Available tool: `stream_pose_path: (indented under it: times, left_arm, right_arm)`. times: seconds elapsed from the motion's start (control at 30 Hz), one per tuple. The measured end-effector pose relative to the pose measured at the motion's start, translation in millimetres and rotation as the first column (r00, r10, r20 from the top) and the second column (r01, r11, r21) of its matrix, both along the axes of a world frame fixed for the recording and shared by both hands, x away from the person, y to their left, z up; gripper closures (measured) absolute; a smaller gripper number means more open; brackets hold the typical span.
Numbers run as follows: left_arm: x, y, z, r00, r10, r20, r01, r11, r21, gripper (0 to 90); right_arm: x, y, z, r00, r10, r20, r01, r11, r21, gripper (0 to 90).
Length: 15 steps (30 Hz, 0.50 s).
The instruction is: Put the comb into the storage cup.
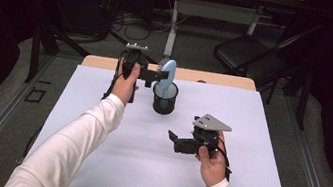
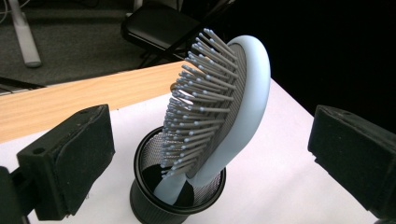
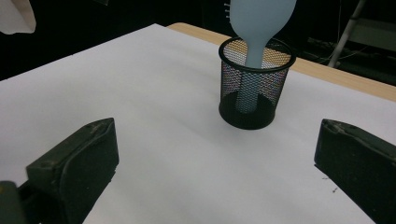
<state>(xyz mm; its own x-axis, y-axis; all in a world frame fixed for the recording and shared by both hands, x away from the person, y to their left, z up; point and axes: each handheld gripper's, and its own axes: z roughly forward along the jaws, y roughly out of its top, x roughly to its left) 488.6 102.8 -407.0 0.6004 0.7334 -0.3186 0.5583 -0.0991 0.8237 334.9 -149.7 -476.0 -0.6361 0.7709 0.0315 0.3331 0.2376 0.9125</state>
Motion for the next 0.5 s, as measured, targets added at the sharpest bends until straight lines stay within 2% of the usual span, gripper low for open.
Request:
stream_pose_path:
  times: [0.13, 0.3, 0.5]
  left_arm:
    - [-1.0, 2.7, -0.1, 0.9999, 0.009, 0.004, -0.009, 0.9999, -0.005, 0.5]
    - [-1.1, 4.7, 0.1, 0.9999, 0.004, -0.011, -0.004, 1.0, 0.003, 0.5]
    - [-5.1, 4.5, 0.6, 0.9992, -0.029, -0.026, 0.03, 0.9994, 0.015, 0.5]
  right_arm:
    - [0.0, 0.5, -0.1, 1.0, 0.0, 0.0, 0.0, 1.0, -0.001, 0.0]
    - [-0.9, 0.8, -0.1, 1.0, 0.003, 0.001, -0.003, 1.0, -0.005, 0.0]
    - [-1.9, -0.2, 0.3, 1.0, 0.005, 0.006, -0.005, 1.0, -0.005, 0.0]
